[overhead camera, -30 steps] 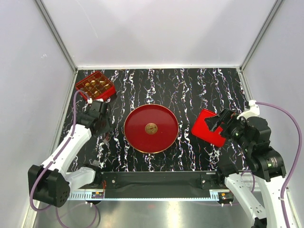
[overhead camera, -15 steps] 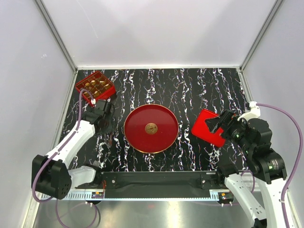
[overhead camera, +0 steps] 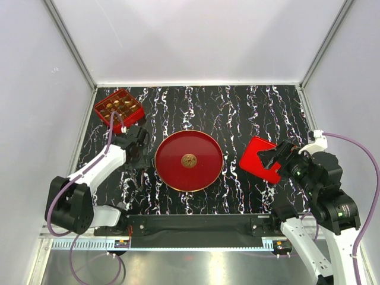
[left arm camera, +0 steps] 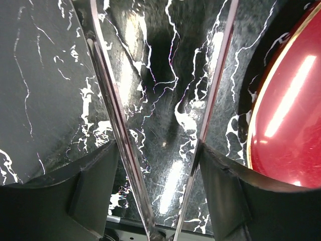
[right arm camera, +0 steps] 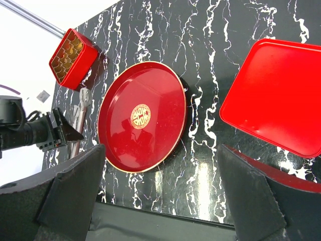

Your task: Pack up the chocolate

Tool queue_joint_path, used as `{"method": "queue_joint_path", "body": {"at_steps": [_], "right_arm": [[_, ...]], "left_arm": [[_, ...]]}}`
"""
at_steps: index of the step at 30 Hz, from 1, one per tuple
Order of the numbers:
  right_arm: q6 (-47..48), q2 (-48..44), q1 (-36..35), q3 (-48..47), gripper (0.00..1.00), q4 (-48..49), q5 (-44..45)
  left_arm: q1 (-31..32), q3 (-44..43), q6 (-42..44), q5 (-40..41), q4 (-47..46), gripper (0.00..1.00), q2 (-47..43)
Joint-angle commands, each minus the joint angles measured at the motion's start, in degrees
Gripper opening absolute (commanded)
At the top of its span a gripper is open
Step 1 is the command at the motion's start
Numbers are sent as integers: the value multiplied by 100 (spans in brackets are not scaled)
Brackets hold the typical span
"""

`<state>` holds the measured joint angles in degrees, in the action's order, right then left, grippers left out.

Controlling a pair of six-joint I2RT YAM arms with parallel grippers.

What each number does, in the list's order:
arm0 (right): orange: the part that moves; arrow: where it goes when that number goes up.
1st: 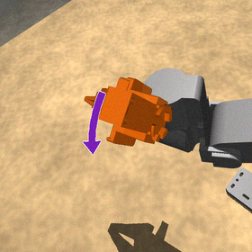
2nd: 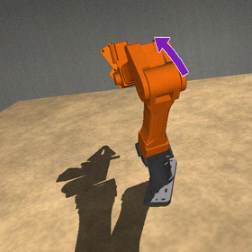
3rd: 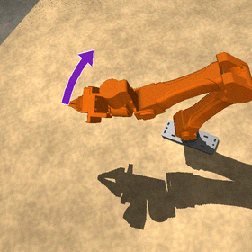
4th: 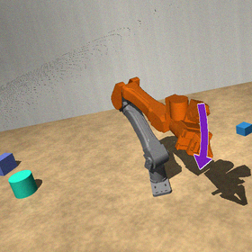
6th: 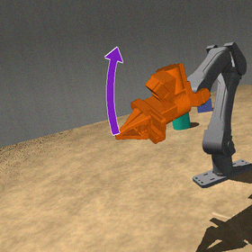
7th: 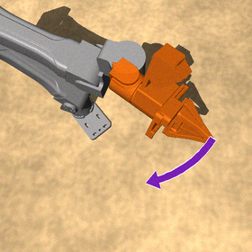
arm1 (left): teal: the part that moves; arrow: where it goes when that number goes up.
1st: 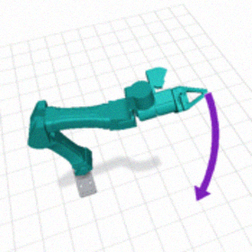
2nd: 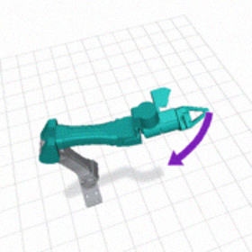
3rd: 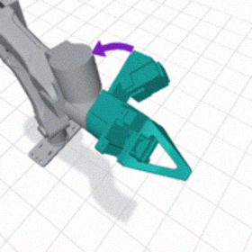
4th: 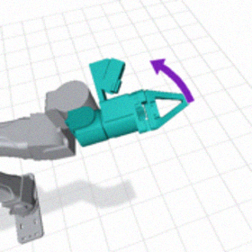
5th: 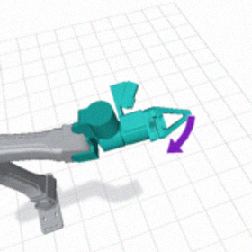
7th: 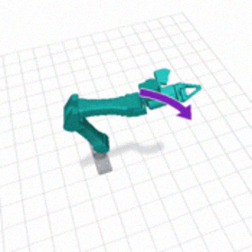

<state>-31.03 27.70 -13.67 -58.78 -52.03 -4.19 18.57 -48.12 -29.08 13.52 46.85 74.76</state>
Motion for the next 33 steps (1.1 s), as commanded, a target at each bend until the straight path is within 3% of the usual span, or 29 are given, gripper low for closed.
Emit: {"method": "queue_joint_path", "body": {"at_steps": [1,7,15,16,19,23,28,33], "right_arm": [[70,-55,-4,43,100,97,-65],[88,-46,-4,-80,100,18,14],[-569,103,5,218,100,395,-275],[-658,243,5,270,100,448,-311],[-861,725,-4,403,99,659,-224],[-844,1727,-4,254,90,1071,22],[-642,3187,5,-106,65,1387,847],[-773,4328,5,-353,57,1485,1095]], "left_arm": [[50,-171,-45,116,-18,69,187],[68,-233,-98,221,87,72,381],[86,-408,-150,64,193,88,13],[86,-426,-151,2,184,93,-40],[94,-576,-133,-217,175,96,-207],[86,-734,-63,-533,9,97,-620],[94,-708,157,-1912,-808,99,-1567],[94,-829,384,-2415,-1100,99,-1895]]}}
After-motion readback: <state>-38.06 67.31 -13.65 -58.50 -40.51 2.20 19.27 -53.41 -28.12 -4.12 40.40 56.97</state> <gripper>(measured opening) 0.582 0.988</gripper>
